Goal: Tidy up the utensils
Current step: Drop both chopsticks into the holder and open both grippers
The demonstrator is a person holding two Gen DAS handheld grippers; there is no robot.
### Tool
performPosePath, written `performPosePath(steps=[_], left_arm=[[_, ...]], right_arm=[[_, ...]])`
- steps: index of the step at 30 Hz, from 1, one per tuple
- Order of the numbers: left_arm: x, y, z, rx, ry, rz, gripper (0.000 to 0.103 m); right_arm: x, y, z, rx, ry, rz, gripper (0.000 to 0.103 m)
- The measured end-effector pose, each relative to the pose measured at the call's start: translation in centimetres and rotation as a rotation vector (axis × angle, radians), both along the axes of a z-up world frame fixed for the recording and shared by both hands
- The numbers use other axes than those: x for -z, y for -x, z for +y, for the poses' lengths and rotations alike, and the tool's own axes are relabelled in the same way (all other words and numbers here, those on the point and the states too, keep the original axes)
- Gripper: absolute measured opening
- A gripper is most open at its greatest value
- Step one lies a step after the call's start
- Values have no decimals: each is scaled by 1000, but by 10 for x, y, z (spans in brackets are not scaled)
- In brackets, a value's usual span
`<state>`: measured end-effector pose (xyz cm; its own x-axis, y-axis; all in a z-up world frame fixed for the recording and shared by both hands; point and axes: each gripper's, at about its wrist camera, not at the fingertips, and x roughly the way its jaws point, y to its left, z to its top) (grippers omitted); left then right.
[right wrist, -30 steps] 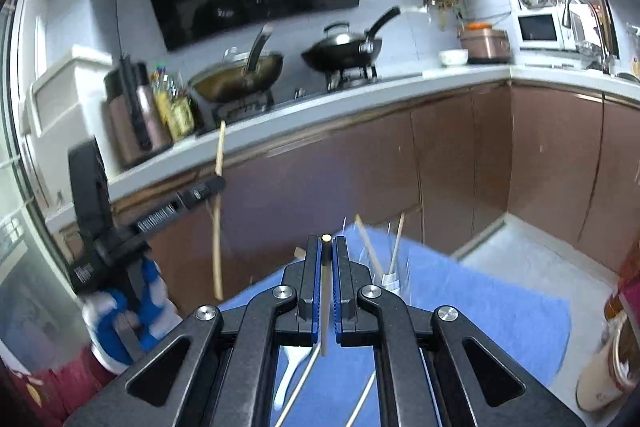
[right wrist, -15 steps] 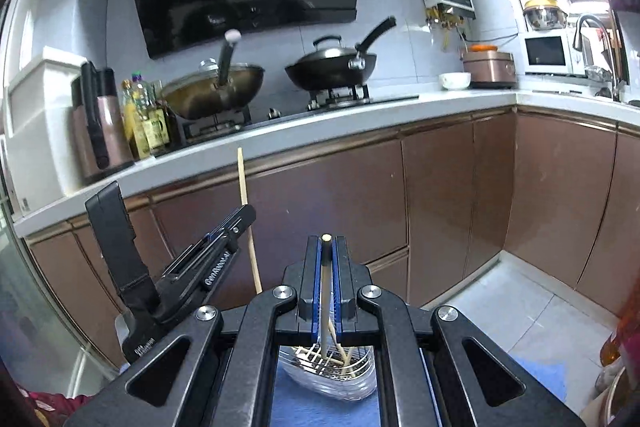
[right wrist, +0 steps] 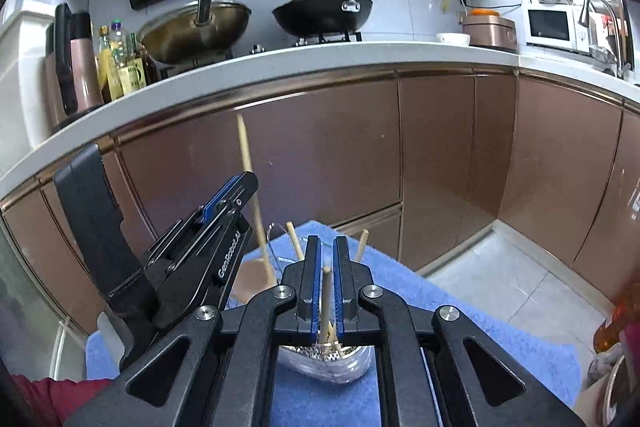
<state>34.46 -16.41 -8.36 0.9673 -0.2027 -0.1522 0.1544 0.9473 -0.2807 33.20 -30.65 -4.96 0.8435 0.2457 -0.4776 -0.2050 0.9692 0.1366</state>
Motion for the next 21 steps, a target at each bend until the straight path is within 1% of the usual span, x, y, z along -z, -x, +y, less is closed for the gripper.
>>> performPosePath(steps=[1,2,3,6,10,15,18,21], left_arm=[[0,3,2,12,3,6,26],[-1,6,4,17,7,10,28],[-3,10,7,18,5,12,28],[-12,24,17,19,-6,9,30],[-33,52,31,12,-36,-16,33],[-59,89,51,45,-55,-33,34],[-75,116,68,61,-52,-40,35],[-90,141,86,72,-57,-22,41]], right_arm=[[-1,2,-1,5,-6,-1,19],[-2,6,-3,10,-13,-5,25],[-4,8,-2,15,-15,-8,26],[-13,18,-4,35,-20,-18,28],[-28,40,-6,53,-36,-38,28],[-46,80,-5,69,-47,-63,31],[-55,103,-5,83,-58,-76,32],[-62,129,-5,101,-67,-86,33]])
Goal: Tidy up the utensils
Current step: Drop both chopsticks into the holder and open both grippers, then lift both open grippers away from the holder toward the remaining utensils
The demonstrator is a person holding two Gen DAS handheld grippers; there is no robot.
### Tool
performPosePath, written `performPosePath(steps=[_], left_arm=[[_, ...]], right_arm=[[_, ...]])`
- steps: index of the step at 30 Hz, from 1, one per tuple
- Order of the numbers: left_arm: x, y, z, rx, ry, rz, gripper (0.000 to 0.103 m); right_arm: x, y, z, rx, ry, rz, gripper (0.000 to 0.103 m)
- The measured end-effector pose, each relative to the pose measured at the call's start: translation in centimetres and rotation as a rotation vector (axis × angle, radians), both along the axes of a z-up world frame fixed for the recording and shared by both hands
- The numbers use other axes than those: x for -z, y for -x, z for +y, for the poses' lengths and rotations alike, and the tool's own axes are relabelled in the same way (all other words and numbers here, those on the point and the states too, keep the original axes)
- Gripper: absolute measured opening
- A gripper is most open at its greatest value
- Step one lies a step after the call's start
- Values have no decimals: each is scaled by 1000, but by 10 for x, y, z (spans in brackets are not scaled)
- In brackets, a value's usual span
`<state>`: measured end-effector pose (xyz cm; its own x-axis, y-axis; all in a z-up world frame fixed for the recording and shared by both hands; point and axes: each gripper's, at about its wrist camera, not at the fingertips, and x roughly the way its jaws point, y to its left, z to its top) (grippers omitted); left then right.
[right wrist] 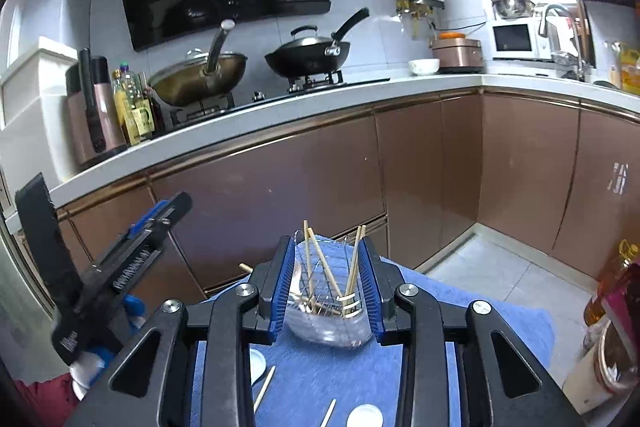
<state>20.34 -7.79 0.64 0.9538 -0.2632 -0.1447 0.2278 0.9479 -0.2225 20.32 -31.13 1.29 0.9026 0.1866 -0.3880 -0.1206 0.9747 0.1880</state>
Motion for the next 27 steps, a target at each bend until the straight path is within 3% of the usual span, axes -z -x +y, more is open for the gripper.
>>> performPosePath(steps=[2,14,18,27], left_arm=[[-9,15,12,8,-4,24,48],[-40,96,79,-13,-35,96,57],[-45,116,90,-17,-29,102,63],[-45,144,98,-18,-29,116,64]], right_arm=[[-5,17,2,8,0,-8,33],[-17,100,24,-22,-32,-67,35],[-16,117,26,-26,-44,-76,35],[-19,147,23,-11,-60,-102,37]])
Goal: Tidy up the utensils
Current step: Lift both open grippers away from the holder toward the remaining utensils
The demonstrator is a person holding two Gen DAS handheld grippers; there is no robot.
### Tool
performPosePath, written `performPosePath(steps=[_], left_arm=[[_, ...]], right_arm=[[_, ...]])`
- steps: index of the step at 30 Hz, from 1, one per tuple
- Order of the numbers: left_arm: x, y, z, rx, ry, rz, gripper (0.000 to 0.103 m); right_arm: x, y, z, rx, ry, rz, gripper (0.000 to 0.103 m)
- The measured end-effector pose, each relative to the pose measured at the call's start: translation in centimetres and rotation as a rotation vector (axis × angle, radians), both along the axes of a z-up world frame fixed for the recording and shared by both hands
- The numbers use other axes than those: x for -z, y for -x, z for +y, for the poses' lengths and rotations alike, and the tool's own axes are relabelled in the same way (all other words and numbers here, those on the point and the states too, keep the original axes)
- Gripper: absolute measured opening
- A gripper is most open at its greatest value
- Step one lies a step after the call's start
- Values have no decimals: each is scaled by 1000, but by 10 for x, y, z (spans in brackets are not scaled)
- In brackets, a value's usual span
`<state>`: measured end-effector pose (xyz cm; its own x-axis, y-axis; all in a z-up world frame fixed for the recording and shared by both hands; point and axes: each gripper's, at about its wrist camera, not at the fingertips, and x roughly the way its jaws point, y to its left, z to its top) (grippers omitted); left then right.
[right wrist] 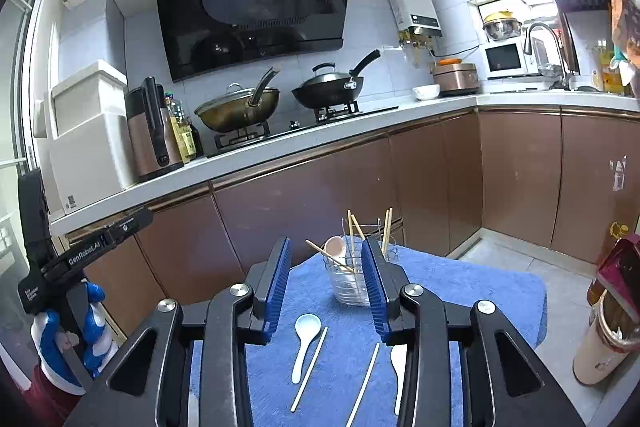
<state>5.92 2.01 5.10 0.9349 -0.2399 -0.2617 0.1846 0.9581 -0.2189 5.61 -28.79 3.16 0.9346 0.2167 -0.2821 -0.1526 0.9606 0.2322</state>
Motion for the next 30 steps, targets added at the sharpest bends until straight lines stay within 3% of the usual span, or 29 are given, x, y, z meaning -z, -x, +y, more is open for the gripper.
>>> performPosePath(steps=[13,19,30], left_arm=[[11,13,26,-74,-6,25,64],[17,12,29,-61,25,31,64],[37,-9,15,-3,23,120,64]], right_arm=[[13,5,8,-28,-25,21,39],[18,5,7,-33,-25,30,39],[33,-7,-13,3,-50,73,39]])
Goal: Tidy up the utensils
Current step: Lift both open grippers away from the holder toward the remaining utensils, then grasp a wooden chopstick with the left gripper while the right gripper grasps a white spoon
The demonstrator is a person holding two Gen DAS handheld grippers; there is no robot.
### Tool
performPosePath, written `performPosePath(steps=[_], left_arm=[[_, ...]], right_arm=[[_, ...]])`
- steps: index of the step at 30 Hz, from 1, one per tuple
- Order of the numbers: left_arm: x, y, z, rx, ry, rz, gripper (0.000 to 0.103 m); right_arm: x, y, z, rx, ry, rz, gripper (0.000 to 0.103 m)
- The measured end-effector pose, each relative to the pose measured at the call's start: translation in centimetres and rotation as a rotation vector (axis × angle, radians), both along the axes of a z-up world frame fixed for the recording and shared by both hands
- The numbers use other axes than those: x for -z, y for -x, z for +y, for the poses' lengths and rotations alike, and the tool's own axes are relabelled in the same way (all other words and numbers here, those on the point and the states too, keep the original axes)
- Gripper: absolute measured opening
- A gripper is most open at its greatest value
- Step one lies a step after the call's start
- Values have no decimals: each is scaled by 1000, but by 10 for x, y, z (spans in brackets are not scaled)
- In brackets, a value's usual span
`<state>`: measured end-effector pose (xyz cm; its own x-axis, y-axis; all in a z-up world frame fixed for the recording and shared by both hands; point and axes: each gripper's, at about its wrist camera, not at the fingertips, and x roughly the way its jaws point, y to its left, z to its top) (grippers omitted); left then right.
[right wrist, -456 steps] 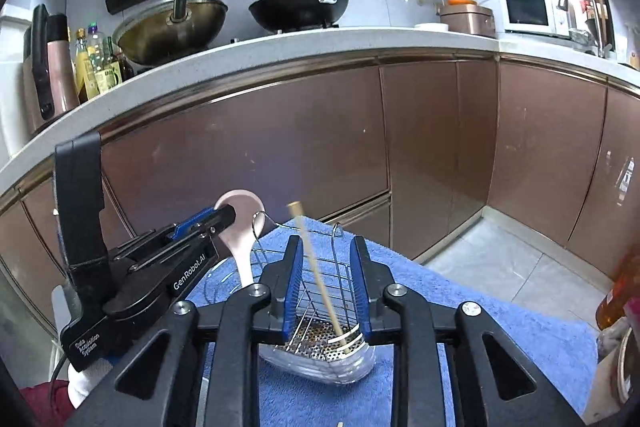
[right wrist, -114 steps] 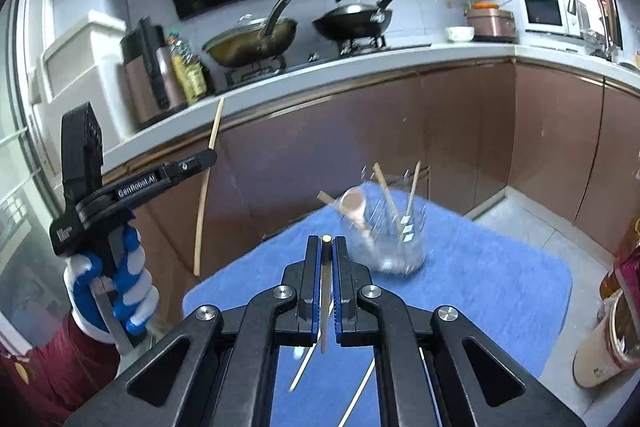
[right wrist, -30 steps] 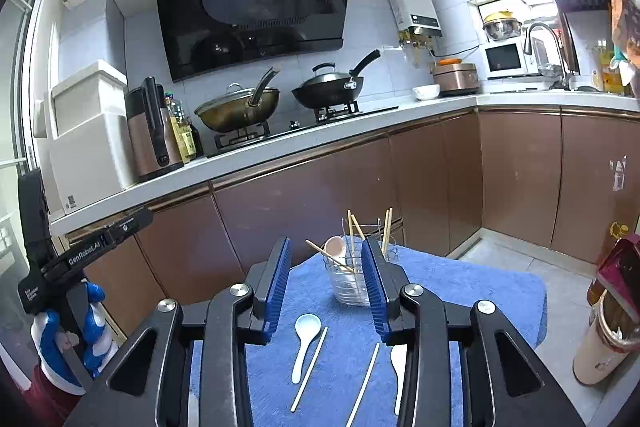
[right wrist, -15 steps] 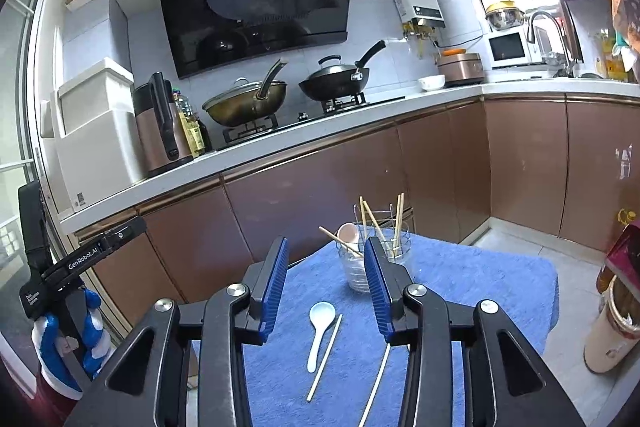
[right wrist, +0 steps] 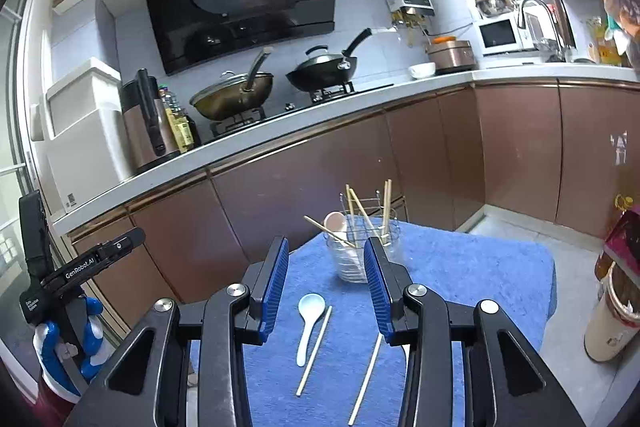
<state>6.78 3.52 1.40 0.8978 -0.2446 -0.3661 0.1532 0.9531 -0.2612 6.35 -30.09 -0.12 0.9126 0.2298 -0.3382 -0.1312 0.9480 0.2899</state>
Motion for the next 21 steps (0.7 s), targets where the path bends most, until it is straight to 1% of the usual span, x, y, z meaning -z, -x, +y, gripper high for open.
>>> performPosePath(steps=[6,12,15,18,21], left_arm=[[18,-19,-14,42,-14,68,64],[46,-44,-39,151,-27,187,64],[66,-60,-55,216,-31,269,64],[92,-80,-76,284,-31,373,64],[116,-97,-92,321,-33,464,63]], right_arm=[[16,-14,-11,13,-14,41,39],[36,-31,-17,14,-23,104,39],[48,-41,-23,21,-25,146,39],[62,-50,-30,28,-36,191,39],[77,-61,-36,25,-46,243,39]])
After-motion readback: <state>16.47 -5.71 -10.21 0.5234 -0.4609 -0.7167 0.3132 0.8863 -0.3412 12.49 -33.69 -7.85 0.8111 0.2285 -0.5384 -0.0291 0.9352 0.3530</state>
